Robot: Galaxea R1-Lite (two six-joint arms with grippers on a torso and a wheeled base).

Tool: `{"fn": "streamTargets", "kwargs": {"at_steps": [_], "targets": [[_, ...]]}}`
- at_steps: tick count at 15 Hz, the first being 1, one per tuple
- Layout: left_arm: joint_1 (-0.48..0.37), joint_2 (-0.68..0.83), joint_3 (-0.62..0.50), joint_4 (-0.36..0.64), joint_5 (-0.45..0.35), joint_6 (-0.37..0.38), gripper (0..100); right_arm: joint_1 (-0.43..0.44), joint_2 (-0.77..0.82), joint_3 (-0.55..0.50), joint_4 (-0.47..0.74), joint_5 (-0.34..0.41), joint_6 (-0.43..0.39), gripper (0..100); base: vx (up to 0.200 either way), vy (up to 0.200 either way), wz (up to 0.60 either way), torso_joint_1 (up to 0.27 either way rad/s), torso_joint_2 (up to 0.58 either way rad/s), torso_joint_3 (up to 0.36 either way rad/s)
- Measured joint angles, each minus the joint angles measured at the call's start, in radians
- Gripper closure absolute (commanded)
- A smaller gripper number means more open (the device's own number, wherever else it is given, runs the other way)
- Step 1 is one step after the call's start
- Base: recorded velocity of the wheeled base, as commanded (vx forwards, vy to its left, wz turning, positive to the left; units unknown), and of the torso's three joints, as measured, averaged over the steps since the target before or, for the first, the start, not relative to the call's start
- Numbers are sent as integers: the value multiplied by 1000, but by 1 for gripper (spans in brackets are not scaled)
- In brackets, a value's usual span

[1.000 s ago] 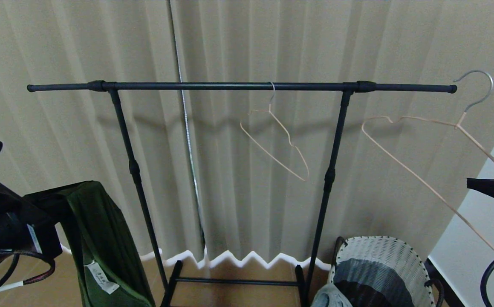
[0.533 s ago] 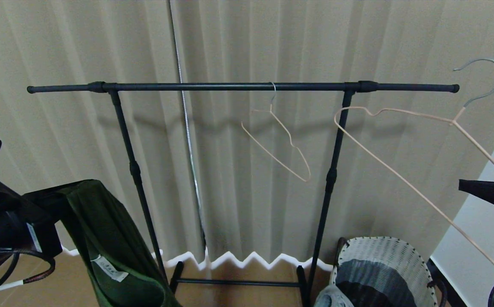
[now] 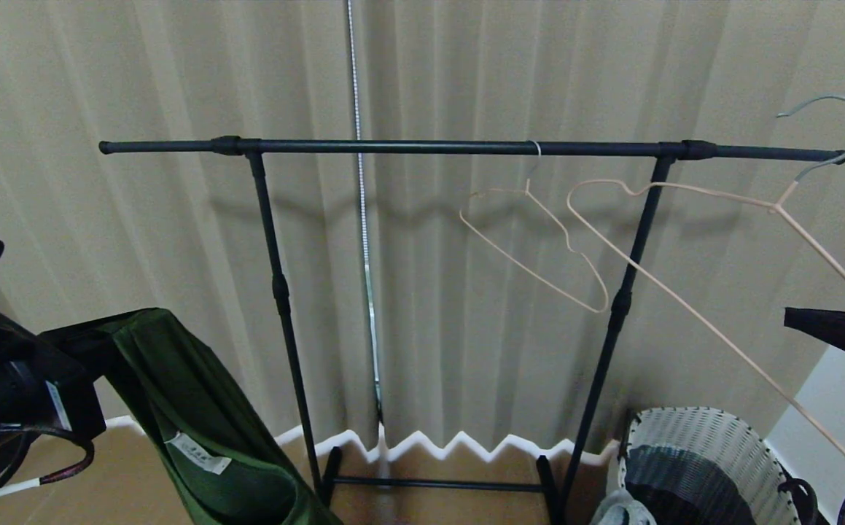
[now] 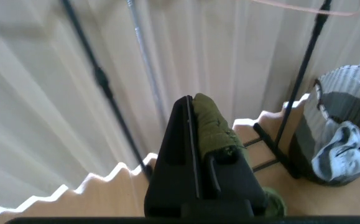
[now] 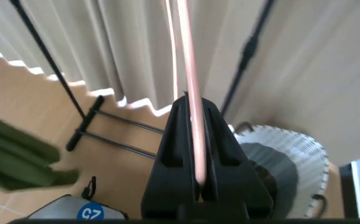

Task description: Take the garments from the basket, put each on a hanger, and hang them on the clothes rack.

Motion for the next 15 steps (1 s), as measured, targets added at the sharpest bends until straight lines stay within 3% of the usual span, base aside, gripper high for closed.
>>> {"fn": "streamTargets", "kwargs": {"at_steps": [1, 12, 15], "targets": [[1, 0, 0, -1, 0, 0, 100, 0, -1, 0, 1, 0, 0, 100, 0, 200, 0, 2, 2, 7], [35, 16, -22, 7, 4, 0, 100, 65, -29, 20, -1, 9, 14, 100, 0, 0, 0, 0, 0, 0], [31, 70, -81, 62, 118, -3, 100, 67, -42, 47, -1, 78, 20, 100, 0, 0, 0, 0, 0, 0]]}}
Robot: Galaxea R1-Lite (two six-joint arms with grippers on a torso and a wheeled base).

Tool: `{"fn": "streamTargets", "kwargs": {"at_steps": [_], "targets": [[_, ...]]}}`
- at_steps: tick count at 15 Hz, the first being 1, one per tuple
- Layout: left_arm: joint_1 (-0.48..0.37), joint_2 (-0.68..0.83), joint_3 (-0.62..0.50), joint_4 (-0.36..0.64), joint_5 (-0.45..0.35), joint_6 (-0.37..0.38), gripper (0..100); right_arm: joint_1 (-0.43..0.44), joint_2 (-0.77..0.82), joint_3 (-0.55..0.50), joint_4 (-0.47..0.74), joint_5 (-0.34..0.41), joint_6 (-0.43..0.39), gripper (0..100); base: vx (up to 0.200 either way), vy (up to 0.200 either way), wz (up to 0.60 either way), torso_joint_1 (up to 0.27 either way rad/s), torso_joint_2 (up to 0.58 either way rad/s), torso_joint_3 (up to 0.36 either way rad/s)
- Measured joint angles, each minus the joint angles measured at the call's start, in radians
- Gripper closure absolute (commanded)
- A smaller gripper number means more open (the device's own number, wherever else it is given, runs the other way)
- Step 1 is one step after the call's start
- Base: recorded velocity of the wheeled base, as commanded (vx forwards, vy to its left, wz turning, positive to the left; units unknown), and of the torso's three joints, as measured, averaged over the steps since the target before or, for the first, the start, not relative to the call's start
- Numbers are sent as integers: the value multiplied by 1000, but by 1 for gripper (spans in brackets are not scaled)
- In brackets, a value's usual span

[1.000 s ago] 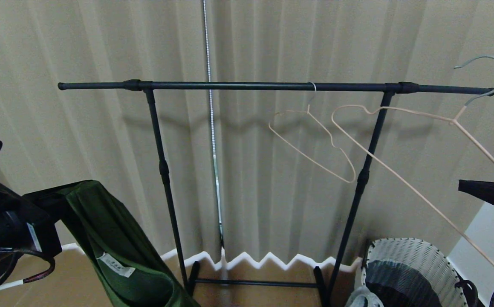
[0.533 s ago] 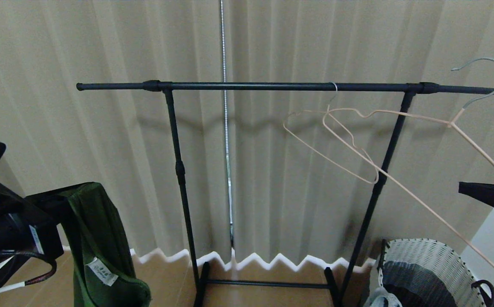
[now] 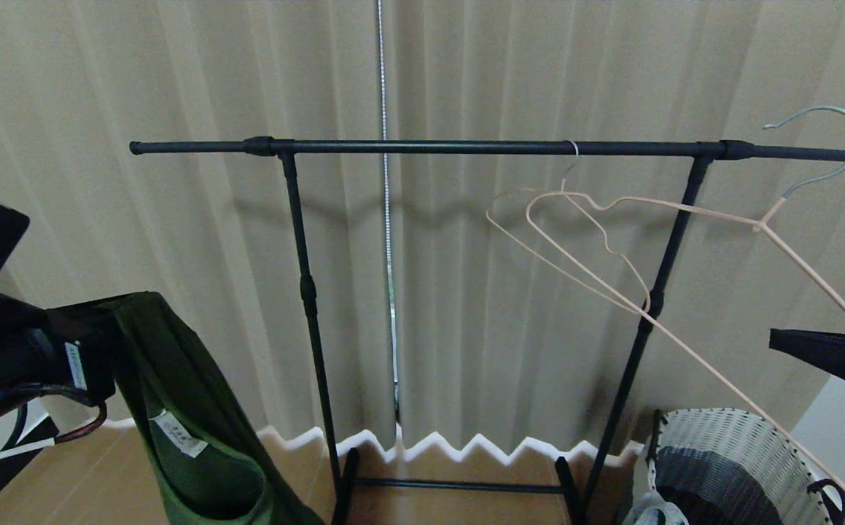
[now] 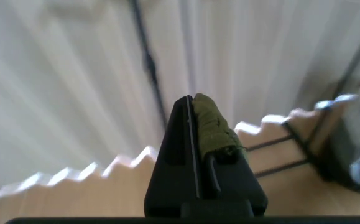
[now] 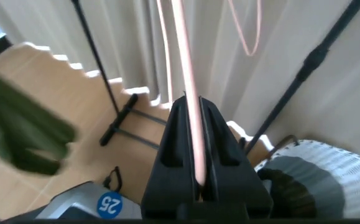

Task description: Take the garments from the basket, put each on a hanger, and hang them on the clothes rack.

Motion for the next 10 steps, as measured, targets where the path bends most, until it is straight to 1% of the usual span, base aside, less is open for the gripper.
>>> {"fn": "streamTargets", "kwargs": {"at_steps": [2, 4, 5, 7, 8, 9, 10], "targets": [[-24, 38, -15, 16, 110, -5, 100, 2, -3, 5, 0, 29, 0, 100, 0, 0, 0, 0, 0, 0], [-54, 81, -49, 16, 224, -6, 100, 8, -4, 14, 2, 76, -2, 100, 0, 0, 0, 0, 0, 0], [-66, 103, -69, 17, 257, -8, 100, 15, -3, 17, 2, 98, -2, 100, 0, 0, 0, 0, 0, 0], [-79, 151, -113, 20, 281, -8, 100, 50, 7, 22, 2, 137, -3, 100, 0, 0, 0, 0, 0, 0], [-88, 176, -142, 31, 282, -10, 100, 71, 16, 22, 3, 140, -3, 100, 0, 0, 0, 0, 0, 0], [-102, 202, -178, 55, 283, -18, 100, 99, 27, 22, 2, 145, -3, 100, 0, 0, 0, 0, 0, 0], [-126, 232, -224, 90, 286, -46, 100, 138, 43, 21, 2, 152, -2, 100, 0, 0, 0, 0, 0, 0]]}}
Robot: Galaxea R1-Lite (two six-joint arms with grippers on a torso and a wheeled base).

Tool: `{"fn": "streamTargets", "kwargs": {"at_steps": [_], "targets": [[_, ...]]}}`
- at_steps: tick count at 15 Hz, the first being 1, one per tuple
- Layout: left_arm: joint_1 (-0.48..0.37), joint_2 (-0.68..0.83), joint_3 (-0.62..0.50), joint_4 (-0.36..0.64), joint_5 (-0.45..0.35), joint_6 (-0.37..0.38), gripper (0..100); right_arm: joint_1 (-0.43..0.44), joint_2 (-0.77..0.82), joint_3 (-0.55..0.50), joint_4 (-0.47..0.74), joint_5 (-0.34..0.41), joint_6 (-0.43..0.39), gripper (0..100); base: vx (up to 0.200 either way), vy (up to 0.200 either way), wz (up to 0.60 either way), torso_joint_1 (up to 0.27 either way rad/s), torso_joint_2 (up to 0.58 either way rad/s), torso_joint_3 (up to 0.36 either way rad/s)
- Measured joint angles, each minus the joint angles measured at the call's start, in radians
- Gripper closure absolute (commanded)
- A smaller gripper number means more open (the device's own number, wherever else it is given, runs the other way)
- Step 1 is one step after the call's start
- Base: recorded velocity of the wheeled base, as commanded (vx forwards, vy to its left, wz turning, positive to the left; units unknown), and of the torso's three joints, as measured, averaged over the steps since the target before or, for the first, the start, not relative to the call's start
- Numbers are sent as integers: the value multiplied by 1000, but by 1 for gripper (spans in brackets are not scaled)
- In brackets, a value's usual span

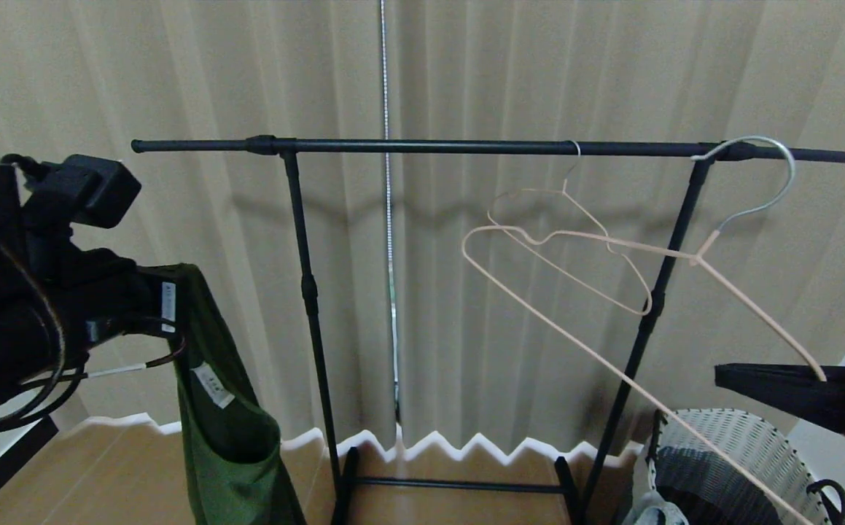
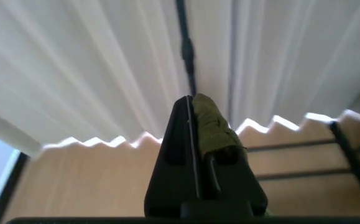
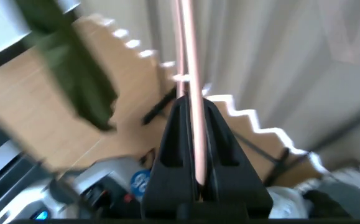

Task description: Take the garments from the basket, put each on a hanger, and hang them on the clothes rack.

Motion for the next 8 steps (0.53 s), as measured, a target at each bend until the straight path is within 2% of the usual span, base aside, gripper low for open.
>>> {"fn": "streamTargets", "kwargs": {"at_steps": [6, 8], "targets": [[-149, 168, -314, 239, 127, -221, 100, 225, 77, -10, -23, 12, 32, 100, 0, 0, 0, 0, 0, 0], [-191, 212, -359, 256, 136, -274, 100, 290, 101, -8, -88, 10, 77, 100, 0, 0, 0, 0, 0, 0]]}}
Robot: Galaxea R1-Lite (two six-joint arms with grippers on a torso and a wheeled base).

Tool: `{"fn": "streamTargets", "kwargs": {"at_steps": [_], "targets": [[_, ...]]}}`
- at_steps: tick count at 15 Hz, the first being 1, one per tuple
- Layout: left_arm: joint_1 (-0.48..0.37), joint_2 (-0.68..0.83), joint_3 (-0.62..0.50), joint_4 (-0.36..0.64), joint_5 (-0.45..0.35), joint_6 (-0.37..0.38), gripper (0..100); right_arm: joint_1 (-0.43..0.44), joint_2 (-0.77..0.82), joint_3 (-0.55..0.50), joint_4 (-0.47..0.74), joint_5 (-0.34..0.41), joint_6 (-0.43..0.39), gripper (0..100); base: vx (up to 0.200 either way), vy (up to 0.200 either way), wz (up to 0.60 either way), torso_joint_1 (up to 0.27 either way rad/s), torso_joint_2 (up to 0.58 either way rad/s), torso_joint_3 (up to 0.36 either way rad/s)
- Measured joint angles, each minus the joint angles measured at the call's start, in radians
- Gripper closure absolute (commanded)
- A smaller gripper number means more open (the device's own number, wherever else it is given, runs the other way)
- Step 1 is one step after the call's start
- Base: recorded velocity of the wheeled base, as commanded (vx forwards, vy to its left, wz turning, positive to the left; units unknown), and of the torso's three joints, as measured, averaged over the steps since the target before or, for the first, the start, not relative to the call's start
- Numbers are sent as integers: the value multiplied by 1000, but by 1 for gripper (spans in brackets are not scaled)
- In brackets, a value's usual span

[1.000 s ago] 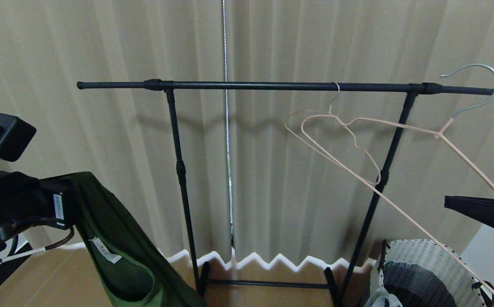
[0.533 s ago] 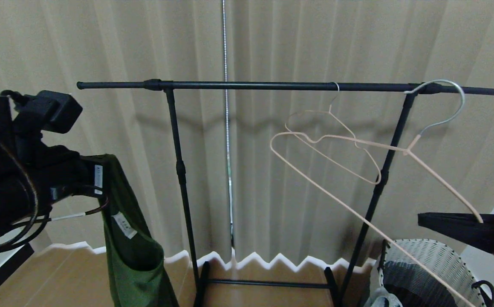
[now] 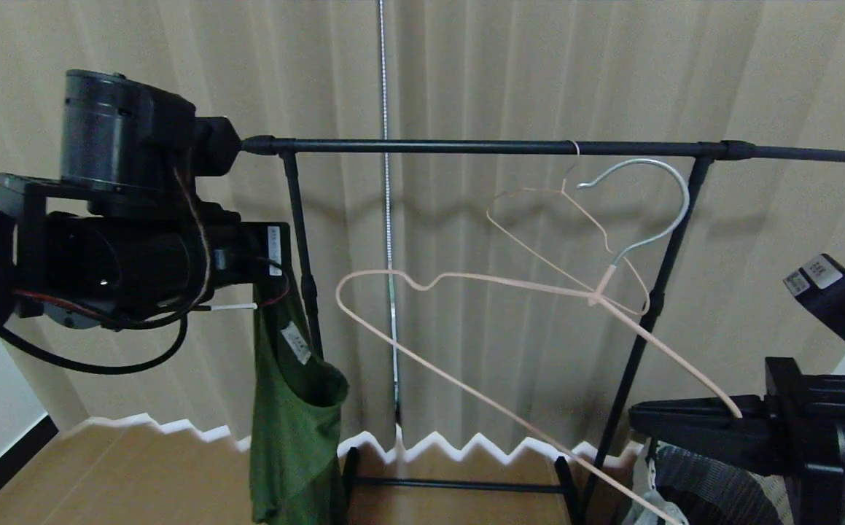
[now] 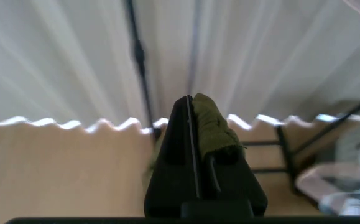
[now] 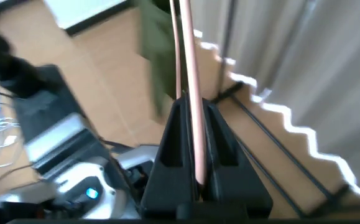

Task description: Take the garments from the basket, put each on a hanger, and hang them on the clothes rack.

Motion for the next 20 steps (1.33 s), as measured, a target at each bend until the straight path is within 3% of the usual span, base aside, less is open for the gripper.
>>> {"fn": "streamTargets", "kwargs": {"at_steps": [5, 16, 20], "targets": [[-63, 88, -46, 0, 66, -17, 100, 41, 28, 6, -13, -2, 13, 100, 0, 0, 0, 0, 0, 0], [-95, 116, -57, 2, 104, -27, 100, 40, 184, -43, -118, -15, 95, 100, 0, 0, 0, 0, 0, 0], [-94, 102, -53, 5, 105, -28, 100, 73, 251, -72, -118, -139, 114, 100, 0, 0, 0, 0, 0, 0]]}}
